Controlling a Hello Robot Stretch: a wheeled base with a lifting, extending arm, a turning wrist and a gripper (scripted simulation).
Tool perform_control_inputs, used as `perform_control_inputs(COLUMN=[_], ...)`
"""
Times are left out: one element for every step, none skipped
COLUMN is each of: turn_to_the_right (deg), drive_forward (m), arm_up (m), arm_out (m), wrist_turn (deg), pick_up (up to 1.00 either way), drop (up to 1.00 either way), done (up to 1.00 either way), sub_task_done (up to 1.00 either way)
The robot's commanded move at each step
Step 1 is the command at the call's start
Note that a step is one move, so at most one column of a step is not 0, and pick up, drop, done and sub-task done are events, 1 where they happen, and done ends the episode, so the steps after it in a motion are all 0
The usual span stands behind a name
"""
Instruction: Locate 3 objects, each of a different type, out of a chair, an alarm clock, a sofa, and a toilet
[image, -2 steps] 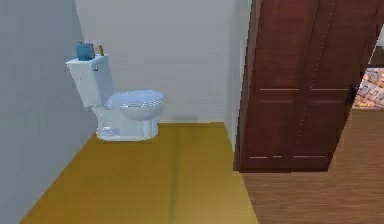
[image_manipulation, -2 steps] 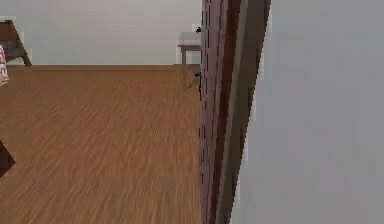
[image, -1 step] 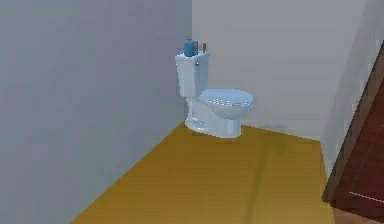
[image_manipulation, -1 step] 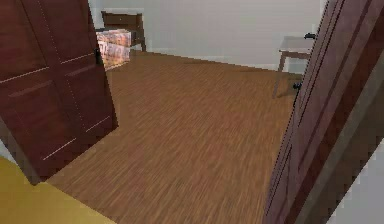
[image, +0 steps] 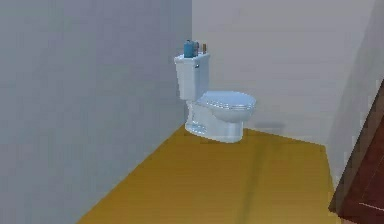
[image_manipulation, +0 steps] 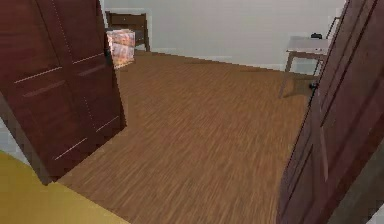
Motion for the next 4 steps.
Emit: perform_control_inputs(turn_to_the_right=[27.0, 0.0, 0.0, -45.0], drive_forward=[0.00, 1.00, 0.60, 0.00], arm_up=[0.00, 0.00, 0.00, 0.00], arm_out=[0.00, 0.00, 0.00, 0.00], wrist_turn=[0.0, 0.0, 0.0, 0.0], pick_up=[0.00, 0.00, 0.00, 0.00], drop=[0.00, 0.00, 0.00, 0.00], done=[0.00, 0.00, 0.00, 0.00], sub_task_done=[0.00, 0.00, 0.00, 0.00])
